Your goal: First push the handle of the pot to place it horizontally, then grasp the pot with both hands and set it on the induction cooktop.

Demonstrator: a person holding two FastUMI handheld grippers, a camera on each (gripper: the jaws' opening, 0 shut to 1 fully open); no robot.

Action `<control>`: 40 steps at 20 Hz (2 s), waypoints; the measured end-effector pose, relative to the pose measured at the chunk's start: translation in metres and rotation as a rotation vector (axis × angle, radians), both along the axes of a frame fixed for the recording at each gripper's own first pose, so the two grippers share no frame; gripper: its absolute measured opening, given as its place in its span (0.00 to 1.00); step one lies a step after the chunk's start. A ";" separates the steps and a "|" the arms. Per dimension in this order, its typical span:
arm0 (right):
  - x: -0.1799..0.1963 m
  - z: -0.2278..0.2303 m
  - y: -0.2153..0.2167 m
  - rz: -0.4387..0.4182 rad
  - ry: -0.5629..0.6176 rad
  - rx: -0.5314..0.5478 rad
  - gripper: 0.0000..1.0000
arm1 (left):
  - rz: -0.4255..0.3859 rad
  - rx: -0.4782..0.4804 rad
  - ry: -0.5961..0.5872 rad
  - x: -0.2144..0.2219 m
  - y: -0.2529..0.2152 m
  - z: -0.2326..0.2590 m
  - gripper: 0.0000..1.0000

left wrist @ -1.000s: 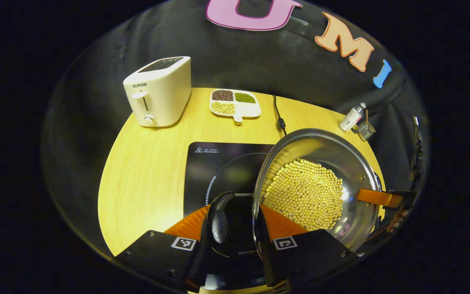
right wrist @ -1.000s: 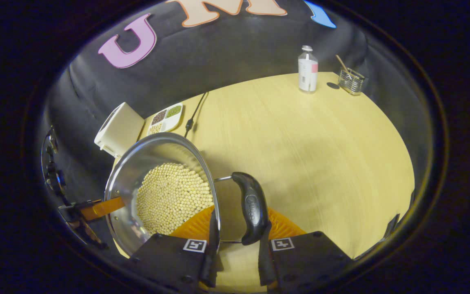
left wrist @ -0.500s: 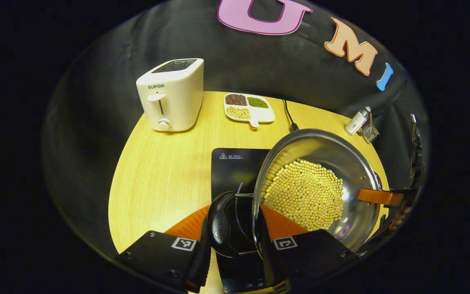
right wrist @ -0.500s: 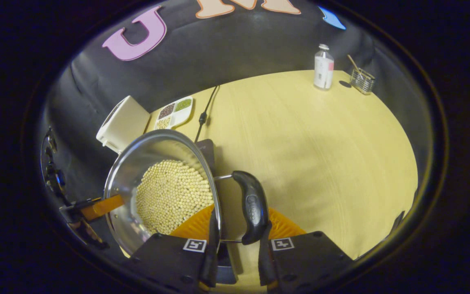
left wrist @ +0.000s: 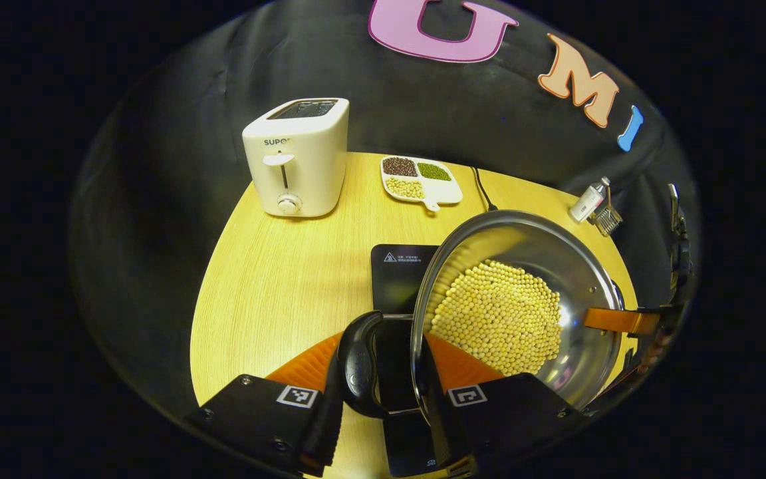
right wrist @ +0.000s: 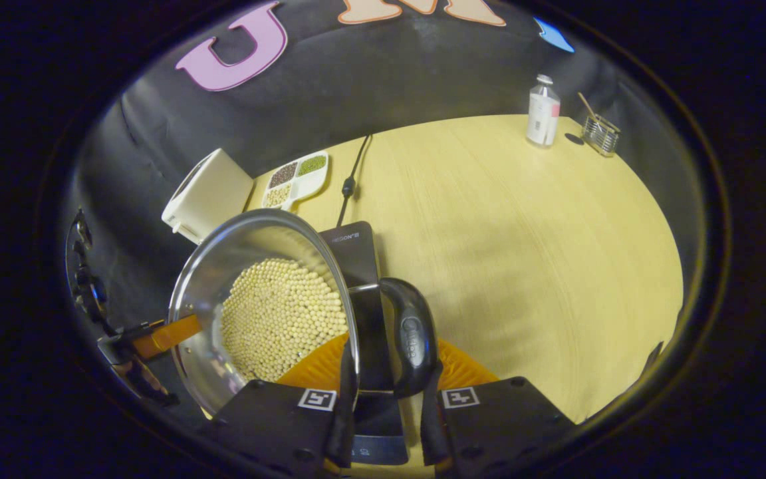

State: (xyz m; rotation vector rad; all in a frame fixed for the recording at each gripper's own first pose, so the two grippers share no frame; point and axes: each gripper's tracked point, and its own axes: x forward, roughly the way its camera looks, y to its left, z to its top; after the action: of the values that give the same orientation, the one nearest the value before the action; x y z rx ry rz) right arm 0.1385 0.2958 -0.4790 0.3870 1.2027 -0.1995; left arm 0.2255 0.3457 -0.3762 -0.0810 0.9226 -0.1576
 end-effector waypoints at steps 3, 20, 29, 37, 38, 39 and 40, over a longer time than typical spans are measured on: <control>-0.003 -0.001 0.000 -0.014 0.000 0.011 0.43 | -0.005 0.011 0.001 0.000 0.000 0.000 0.61; -0.004 0.050 -0.032 -0.065 -0.170 0.032 0.98 | 0.010 0.161 -0.283 0.006 -0.015 0.086 0.72; 0.001 0.142 -0.094 0.086 -0.532 -0.067 0.97 | 0.065 0.174 -0.521 -0.030 -0.082 0.190 0.72; -0.053 0.237 -0.189 0.138 -0.749 -0.122 0.93 | 0.141 0.187 -0.678 -0.117 -0.185 0.260 0.80; -0.060 0.244 -0.199 0.134 -0.766 -0.124 0.97 | 0.143 0.191 -0.690 -0.128 -0.198 0.264 0.80; -0.068 0.252 -0.210 0.128 -0.772 -0.126 0.93 | 0.138 0.198 -0.692 -0.141 -0.210 0.268 0.80; -0.076 0.262 -0.224 0.113 -0.784 -0.133 0.93 | 0.127 0.208 -0.712 -0.152 -0.220 0.277 0.80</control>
State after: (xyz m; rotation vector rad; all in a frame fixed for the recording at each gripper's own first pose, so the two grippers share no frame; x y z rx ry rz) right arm 0.0627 0.0722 -0.2167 0.2406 0.4332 -0.0179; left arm 0.0732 0.1255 -0.0997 0.1067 0.2179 0.0326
